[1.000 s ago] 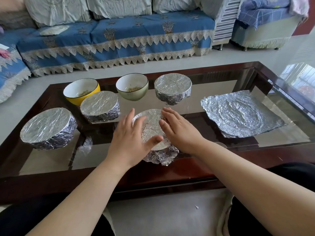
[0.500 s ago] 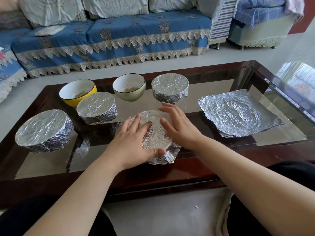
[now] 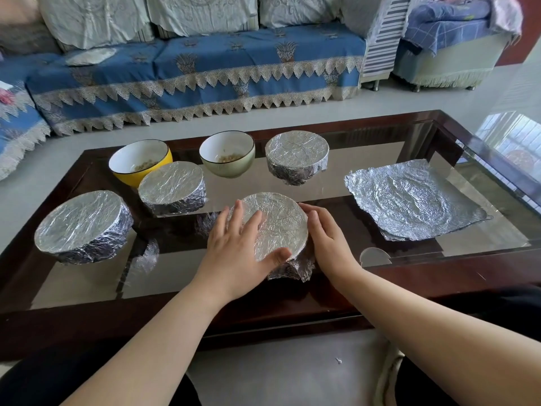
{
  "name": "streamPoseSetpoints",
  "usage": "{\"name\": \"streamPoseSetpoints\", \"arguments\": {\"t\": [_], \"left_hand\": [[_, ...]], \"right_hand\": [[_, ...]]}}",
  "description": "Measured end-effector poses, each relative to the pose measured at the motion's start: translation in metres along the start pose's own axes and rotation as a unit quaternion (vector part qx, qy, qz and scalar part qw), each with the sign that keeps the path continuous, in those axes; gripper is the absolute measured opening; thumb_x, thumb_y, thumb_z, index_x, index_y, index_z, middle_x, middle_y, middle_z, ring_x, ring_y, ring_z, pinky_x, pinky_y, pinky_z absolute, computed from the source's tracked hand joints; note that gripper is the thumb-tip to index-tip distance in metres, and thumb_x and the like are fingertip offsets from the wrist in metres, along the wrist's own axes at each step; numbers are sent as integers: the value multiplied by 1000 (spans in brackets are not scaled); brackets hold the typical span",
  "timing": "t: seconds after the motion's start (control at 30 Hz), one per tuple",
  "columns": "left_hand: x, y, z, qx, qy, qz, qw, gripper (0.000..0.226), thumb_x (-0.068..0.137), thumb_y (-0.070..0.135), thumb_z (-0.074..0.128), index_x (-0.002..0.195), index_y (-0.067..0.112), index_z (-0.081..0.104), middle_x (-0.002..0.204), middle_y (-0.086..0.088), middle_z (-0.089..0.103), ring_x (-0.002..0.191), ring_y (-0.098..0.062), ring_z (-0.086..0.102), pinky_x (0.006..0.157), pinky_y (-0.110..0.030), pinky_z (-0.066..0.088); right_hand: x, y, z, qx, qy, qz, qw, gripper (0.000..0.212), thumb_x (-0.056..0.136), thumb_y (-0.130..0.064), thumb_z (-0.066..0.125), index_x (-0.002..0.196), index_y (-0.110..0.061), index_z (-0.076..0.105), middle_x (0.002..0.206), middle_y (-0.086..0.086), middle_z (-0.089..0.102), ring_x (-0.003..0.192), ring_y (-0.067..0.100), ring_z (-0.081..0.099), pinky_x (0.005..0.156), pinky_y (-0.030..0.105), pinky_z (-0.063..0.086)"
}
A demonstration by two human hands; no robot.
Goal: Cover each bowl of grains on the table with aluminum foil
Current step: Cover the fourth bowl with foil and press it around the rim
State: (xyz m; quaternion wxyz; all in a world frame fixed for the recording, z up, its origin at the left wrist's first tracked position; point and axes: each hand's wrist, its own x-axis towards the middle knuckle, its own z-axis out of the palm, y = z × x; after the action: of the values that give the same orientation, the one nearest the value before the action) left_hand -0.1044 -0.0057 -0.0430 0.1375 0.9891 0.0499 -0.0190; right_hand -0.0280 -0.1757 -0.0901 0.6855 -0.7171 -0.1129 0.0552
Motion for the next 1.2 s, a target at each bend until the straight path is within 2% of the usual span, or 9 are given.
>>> {"name": "streamPoseSetpoints", "arguments": {"t": [0.17, 0.27, 0.47, 0.7, 0.87, 0.93, 1.03, 1.13, 1.2], "left_hand": [[3, 0, 4, -16, 22, -14, 1000, 114, 62, 92, 3, 158, 30, 6, 165, -3, -14, 150, -23, -14, 121, -43, -1], [3, 0, 6, -17, 26, -15, 999, 113, 63, 92, 3, 158, 30, 7, 165, -2, -14, 150, -23, -13, 121, -43, -1], [2, -1, 9, -19, 44, -8, 999, 119, 60, 97, -5, 157, 30, 11, 166, -1, -10, 150, -22, -11, 122, -44, 1], [3, -1, 9, -9, 59, -3, 998, 120, 61, 98, -1, 157, 28, 12, 166, -3, -6, 151, -26, -6, 121, -42, 0], [3, 0, 9, -11, 65, -3, 998, 122, 59, 98, -3, 157, 27, 13, 166, -3, -5, 151, -26, -5, 121, -43, 0], [3, 0, 10, -10, 64, -2, 998, 121, 61, 98, -2, 157, 27, 12, 166, -3, -6, 151, -26, -6, 122, -43, 0], [4, -1, 11, -8, 67, -1, 998, 117, 63, 97, 3, 157, 28, 12, 166, -3, -6, 151, -27, -6, 122, -43, 0], [4, 0, 11, -5, 71, -2, 997, 120, 62, 98, 0, 157, 27, 13, 166, -4, -6, 151, -27, -6, 123, -44, 0], [4, 0, 12, -7, 71, -4, 997, 120, 61, 98, -1, 157, 28, 12, 166, -4, -7, 151, -27, -6, 123, -44, 0]], "right_hand": [[-4, 0, 3, 83, 19, 24, 996, 23, 103, -24, 45, 117, -19, 63, 111, -3, 71, 104, 12, 66, 87, 24, 53], [-5, -3, 6, 92, 56, 69, 992, 16, 101, -26, 50, 103, -15, 62, 91, 5, 67, 79, 18, 60, 66, 25, 51], [-2, -8, 2, 114, 58, 126, 984, 26, 97, -31, 58, 85, -8, 56, 71, 10, 56, 59, 18, 51, 55, 30, 46], [2, -11, 1, 131, 70, 159, 976, 25, 94, -29, 63, 81, -9, 58, 78, 14, 56, 70, 24, 51, 67, 38, 46], [3, -14, 7, 168, 88, 159, 969, 12, 94, -17, 63, 102, -7, 62, 90, 12, 61, 77, 22, 55, 65, 34, 48], [4, -14, 8, 140, 104, 142, 974, 10, 93, -13, 64, 102, -9, 63, 90, 9, 65, 76, 19, 58, 64, 32, 51], [6, -12, 5, 4, 115, 84, 990, 7, 91, -12, 65, 88, -18, 66, 85, 3, 72, 74, 15, 64, 71, 32, 54], [9, -14, 1, -99, 93, 34, 990, 12, 91, -13, 64, 85, -23, 67, 79, -10, 70, 68, 3, 63, 62, 11, 47], [11, -15, -4, -150, 67, 17, 986, 15, 92, -13, 61, 91, -24, 72, 76, -15, 69, 63, -5, 61, 57, 8, 43]]}}
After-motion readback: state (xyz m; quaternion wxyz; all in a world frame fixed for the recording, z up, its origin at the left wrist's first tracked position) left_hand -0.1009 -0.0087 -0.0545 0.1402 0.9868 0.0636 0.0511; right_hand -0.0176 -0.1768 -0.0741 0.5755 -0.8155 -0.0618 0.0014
